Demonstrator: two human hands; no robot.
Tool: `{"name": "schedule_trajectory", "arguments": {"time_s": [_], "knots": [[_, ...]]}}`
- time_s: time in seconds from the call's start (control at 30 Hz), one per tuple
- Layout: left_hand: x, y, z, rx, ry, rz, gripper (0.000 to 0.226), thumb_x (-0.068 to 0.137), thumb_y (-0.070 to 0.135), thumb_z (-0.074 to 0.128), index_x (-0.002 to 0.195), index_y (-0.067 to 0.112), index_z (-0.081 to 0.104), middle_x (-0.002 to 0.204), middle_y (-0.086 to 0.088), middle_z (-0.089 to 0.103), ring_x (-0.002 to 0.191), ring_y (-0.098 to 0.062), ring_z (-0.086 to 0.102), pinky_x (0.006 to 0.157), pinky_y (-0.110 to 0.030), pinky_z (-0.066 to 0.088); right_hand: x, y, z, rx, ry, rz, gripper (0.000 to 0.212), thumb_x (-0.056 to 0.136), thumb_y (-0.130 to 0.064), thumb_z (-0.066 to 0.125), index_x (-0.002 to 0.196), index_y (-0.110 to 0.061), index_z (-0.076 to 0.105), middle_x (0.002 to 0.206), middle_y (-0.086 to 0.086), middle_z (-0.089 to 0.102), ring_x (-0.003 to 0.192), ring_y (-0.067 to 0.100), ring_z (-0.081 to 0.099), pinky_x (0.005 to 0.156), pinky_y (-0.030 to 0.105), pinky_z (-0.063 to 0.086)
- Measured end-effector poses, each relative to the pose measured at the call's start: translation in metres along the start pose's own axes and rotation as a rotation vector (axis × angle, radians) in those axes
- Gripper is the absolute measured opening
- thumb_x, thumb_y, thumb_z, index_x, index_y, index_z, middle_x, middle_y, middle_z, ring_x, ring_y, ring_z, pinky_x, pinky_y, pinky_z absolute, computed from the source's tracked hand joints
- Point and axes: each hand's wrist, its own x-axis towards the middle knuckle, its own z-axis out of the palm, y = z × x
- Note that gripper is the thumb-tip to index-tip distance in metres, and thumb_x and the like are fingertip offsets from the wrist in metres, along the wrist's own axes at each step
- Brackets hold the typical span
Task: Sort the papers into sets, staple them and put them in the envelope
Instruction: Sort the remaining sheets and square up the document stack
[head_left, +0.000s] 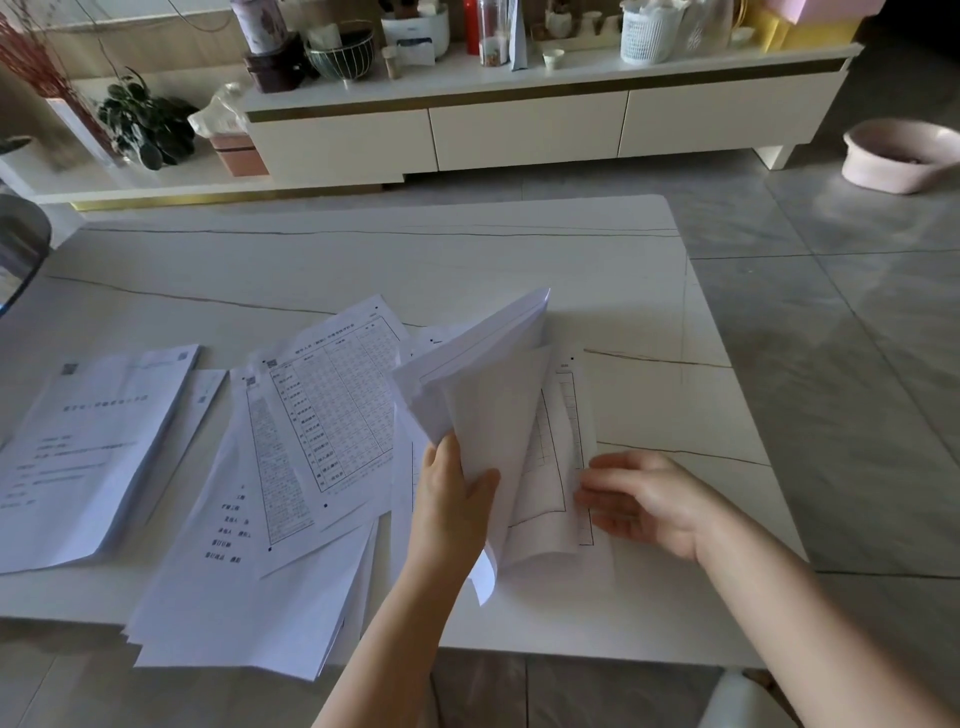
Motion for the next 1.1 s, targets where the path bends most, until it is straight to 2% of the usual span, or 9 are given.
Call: {"name": "schedule_trajectory", "arguments": {"time_s": [0.13,0.27,0.37,0.43,0.53,0.63,0.77,0.93,1.1], "knots": [[0.0,-0.003,-0.002,-0.009,0.02,0.028,0.03,0.087,0.004,0.061,0.116,0.002,0.051,0.1,0.001,0.043,0.088,-0.012,0.041,0.063,-0.008,0.033,0.004,0.01,0.019,-0.164,0.0,-0.077,0.019,0.081,-0.017,0.073,0.097,-0.012,0.065,0.09,0.01,0.072,0.075,0.021,0.065,0.066,0.027,0.049],[0.0,-0.005,-0.008,-0.011,0.058,0.051,0.03,0.087,0.002,0.059,0.116,0.003,0.051,0.102,0.002,0.042,0.083,-0.006,0.041,0.062,-0.003,0.035,0.008,0.015,0.03,-0.434,0.106,-0.267,0.006,0.088,-0.014,0.065,0.083,-0.016,0.061,0.079,0.002,0.064,0.066,0.013,0.059,0.052,0.019,0.043],[0.001,-0.006,-0.016,0.007,0.081,0.101,0.03,0.086,-0.004,0.056,0.116,-0.001,0.052,0.104,0.001,0.043,0.078,0.004,0.042,0.062,0.001,0.034,0.013,0.012,0.022,-0.603,0.249,-0.354,0.01,0.089,-0.013,0.06,0.097,-0.008,0.061,0.094,0.009,0.066,0.085,0.026,0.063,0.071,0.032,0.051],[0.002,-0.006,-0.02,0.048,0.092,0.146,0.037,0.085,-0.005,0.055,0.121,0.002,0.052,0.108,-0.002,0.046,0.074,-0.004,0.039,0.061,-0.001,0.033,0.01,0.003,0.012,-0.56,0.291,-0.382,0.013,0.09,-0.008,0.058,0.103,-0.009,0.059,0.099,0.008,0.065,0.087,0.029,0.063,0.064,0.037,0.055],[0.001,-0.006,-0.024,0.083,0.103,0.147,0.04,0.087,-0.002,0.054,0.127,0.006,0.05,0.111,-0.002,0.046,0.079,-0.009,0.039,0.057,-0.009,0.033,0.003,-0.009,-0.011,-0.468,0.346,-0.42,0.017,0.093,-0.005,0.054,0.105,-0.017,0.056,0.097,0.006,0.061,0.079,0.026,0.062,0.045,0.029,0.051],[0.001,-0.004,-0.025,0.076,0.108,0.144,0.039,0.088,-0.002,0.053,0.127,0.005,0.049,0.111,-0.003,0.045,0.074,-0.007,0.039,0.061,-0.001,0.035,0.0,-0.013,-0.039,-0.467,0.431,-0.458,0.014,0.094,-0.007,0.051,0.103,-0.016,0.058,0.087,0.007,0.063,0.065,0.026,0.06,0.045,0.027,0.043],[0.001,0.001,-0.023,0.072,0.122,0.115,0.034,0.089,-0.002,0.052,0.122,0.003,0.05,0.112,-0.005,0.046,0.079,-0.01,0.04,0.062,-0.001,0.036,-0.004,-0.014,-0.069,-0.315,0.509,-0.455,0.017,0.092,-0.003,0.046,0.096,-0.012,0.06,0.069,0.011,0.06,0.053,0.026,0.05,0.047,0.027,0.03],[0.0,0.007,-0.021,0.081,0.15,0.099,0.031,0.088,-0.003,0.052,0.119,0.0,0.05,0.112,-0.008,0.047,0.074,-0.009,0.042,0.057,-0.013,0.035,-0.002,-0.011,-0.096,-0.126,0.617,-0.425,0.019,0.092,-0.004,0.048,0.103,-0.013,0.061,0.074,0.009,0.059,0.049,0.02,0.048,0.04,0.022,0.031],[0.004,0.008,-0.031,0.071,0.227,0.065,0.032,0.088,-0.002,0.055,0.12,-0.004,0.05,0.114,-0.004,0.045,0.089,-0.015,0.038,0.062,-0.021,0.029,-0.006,-0.011,-0.116,0.056,0.71,-0.429,0.019,0.091,-0.003,0.047,0.103,-0.01,0.06,0.068,0.006,0.054,0.046,0.013,0.046,0.031,0.016,0.028]]}}
